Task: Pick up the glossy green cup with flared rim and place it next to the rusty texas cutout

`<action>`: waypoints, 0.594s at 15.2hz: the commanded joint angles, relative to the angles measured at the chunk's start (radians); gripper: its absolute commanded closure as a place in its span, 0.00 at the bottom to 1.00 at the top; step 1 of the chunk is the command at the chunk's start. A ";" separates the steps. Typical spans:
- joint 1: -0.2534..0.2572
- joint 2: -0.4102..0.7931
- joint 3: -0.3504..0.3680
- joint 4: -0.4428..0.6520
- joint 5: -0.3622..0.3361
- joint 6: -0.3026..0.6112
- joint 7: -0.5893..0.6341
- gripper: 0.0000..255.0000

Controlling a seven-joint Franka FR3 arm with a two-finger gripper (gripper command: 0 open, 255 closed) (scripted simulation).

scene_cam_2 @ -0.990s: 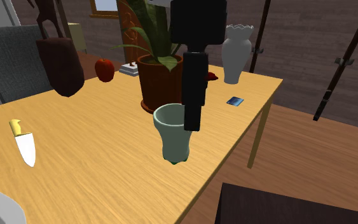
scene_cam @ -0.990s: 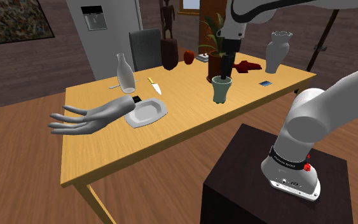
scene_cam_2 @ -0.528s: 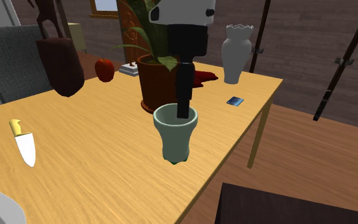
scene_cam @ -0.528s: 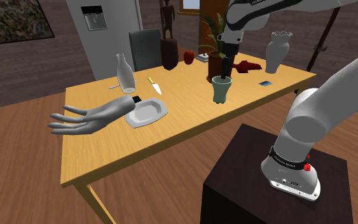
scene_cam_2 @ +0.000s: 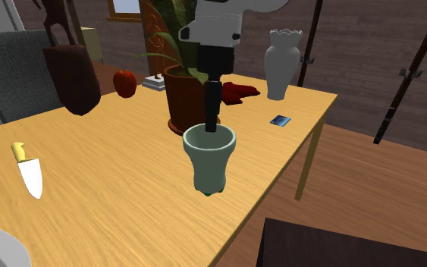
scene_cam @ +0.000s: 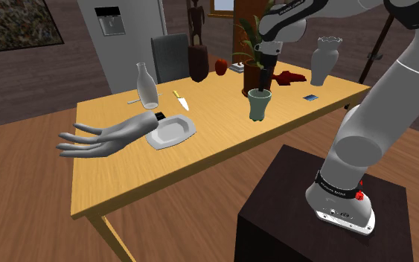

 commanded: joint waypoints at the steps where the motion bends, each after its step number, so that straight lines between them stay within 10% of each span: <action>1: 0.002 0.020 -0.007 -0.006 0.009 0.025 -0.015 0.00; 9: 0.008 0.046 -0.010 -0.059 0.025 0.101 -0.027 0.00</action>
